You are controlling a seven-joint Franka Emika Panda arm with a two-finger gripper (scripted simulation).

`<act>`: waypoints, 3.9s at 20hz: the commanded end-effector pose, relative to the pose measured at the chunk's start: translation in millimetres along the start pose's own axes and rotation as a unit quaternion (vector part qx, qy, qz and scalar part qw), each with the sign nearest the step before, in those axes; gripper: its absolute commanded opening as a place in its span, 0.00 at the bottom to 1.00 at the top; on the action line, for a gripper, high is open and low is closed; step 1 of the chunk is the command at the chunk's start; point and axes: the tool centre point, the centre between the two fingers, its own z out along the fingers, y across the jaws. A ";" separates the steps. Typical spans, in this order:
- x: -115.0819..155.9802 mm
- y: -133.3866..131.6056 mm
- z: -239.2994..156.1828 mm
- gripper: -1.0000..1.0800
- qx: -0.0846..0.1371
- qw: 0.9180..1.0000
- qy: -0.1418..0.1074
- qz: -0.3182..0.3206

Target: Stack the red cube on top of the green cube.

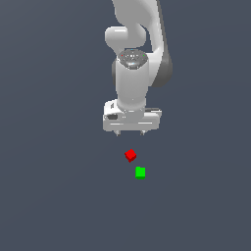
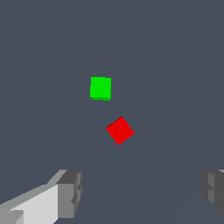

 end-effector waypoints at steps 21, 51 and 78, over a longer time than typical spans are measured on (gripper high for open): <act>5.4 -1.0 56.0 0.96 0.001 0.989 -0.010 -0.144; 8.6 -4.0 145.0 0.96 0.001 0.951 -0.021 -0.308; 8.3 -3.3 156.2 0.00 0.001 0.951 -0.021 -0.308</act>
